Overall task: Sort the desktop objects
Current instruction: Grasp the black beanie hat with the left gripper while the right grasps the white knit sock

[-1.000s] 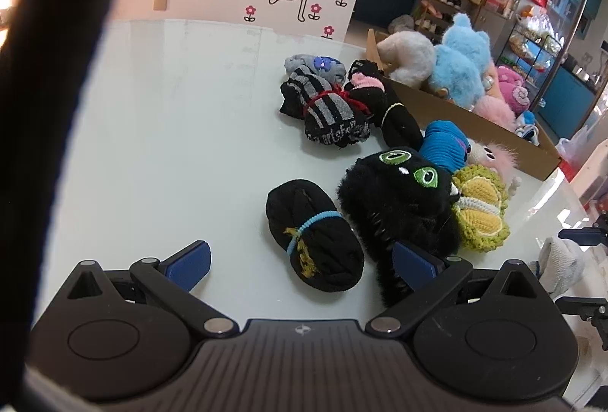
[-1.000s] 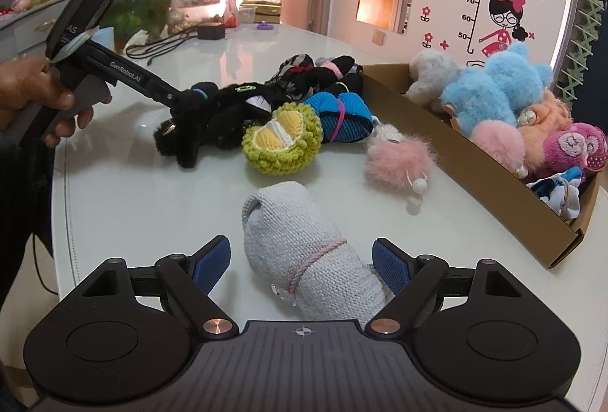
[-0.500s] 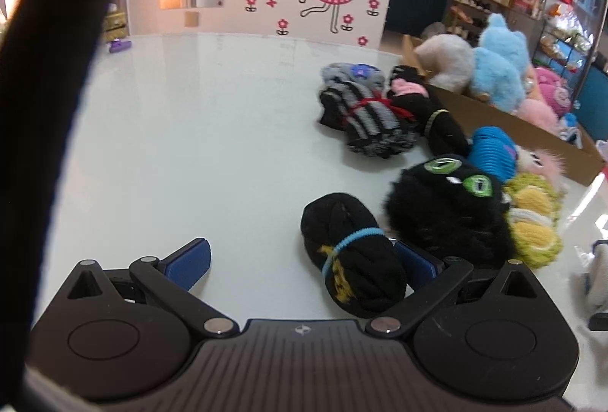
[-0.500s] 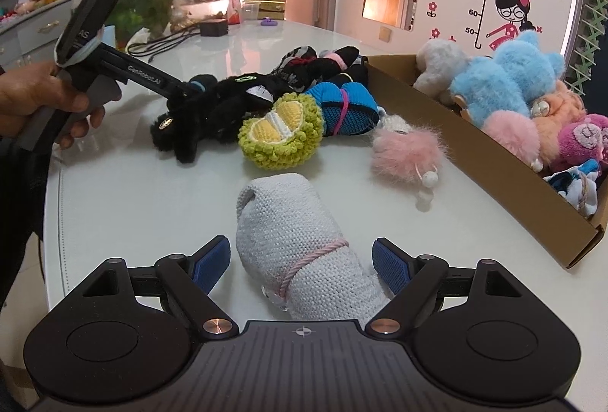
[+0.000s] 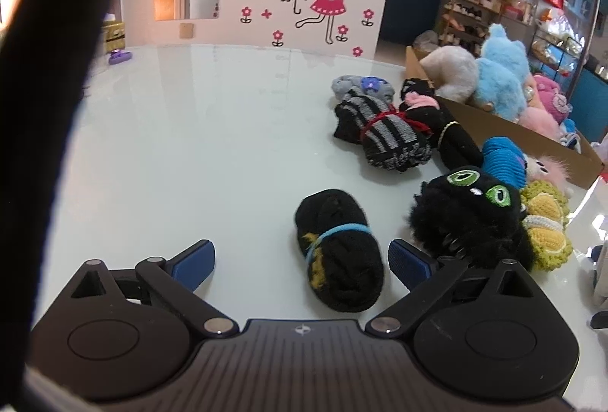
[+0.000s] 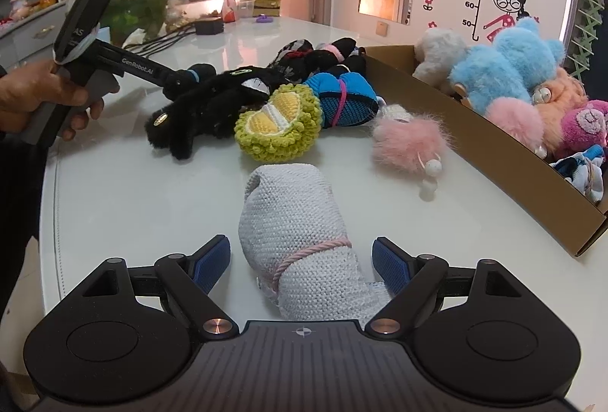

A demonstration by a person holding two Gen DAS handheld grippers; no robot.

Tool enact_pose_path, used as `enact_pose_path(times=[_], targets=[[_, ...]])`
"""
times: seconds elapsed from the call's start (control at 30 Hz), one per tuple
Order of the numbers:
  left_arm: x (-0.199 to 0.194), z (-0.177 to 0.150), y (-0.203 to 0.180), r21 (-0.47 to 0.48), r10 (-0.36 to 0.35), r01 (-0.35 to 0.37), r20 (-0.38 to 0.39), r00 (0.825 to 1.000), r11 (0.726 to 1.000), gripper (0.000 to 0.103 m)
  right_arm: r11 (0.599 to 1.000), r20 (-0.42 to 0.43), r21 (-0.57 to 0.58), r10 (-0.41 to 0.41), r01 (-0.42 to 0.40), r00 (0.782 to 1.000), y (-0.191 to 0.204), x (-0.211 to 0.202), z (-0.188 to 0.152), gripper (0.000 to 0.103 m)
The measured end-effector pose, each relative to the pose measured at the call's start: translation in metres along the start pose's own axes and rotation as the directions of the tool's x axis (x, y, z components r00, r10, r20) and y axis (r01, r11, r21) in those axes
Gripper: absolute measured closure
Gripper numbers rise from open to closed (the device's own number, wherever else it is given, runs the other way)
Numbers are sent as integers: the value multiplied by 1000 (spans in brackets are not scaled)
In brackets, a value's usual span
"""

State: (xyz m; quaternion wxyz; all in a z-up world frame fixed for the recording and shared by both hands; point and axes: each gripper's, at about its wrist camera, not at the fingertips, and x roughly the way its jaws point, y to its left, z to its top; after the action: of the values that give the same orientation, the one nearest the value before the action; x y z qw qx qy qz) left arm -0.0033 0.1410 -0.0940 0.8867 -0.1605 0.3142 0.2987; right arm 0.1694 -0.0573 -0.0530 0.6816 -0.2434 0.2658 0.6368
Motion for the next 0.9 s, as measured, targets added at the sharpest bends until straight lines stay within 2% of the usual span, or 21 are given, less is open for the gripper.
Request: enact_pose_path(times=[0.2, 0.3, 0.43, 0.47, 0.53, 0.57, 0.67, 0.9], targets=[[8, 4, -11, 6, 2, -2, 9, 1000, 1000, 4, 1000, 5, 5, -3, 3, 1000, 0, -1, -1, 17], [12, 5, -18, 34, 22, -23, 17, 1000, 999, 11, 1000, 16, 16, -14, 14, 1000, 0, -1, -2, 18], [13, 6, -22, 74, 59, -62, 37, 998, 995, 34, 999, 19, 28, -25, 25, 999, 1, -2, -3, 22], [12, 7, -22, 76, 58, -61, 41, 998, 995, 47, 999, 19, 31, -26, 25, 999, 1, -3, -2, 26], [13, 9, -22, 82, 56, -59, 45, 997, 995, 64, 999, 20, 34, -31, 30, 999, 1, -4, -2, 35], [13, 10, -22, 80, 56, -59, 44, 997, 995, 65, 999, 21, 37, -34, 33, 999, 2, -5, -2, 42], [12, 8, -20, 76, 51, -55, 53, 997, 996, 67, 998, 20, 39, -47, 46, 999, 4, -6, -2, 53], [6, 7, -12, 51, 47, -50, 58, 997, 997, 69, 998, 27, 50, -34, 33, 999, 15, -9, -2, 57]])
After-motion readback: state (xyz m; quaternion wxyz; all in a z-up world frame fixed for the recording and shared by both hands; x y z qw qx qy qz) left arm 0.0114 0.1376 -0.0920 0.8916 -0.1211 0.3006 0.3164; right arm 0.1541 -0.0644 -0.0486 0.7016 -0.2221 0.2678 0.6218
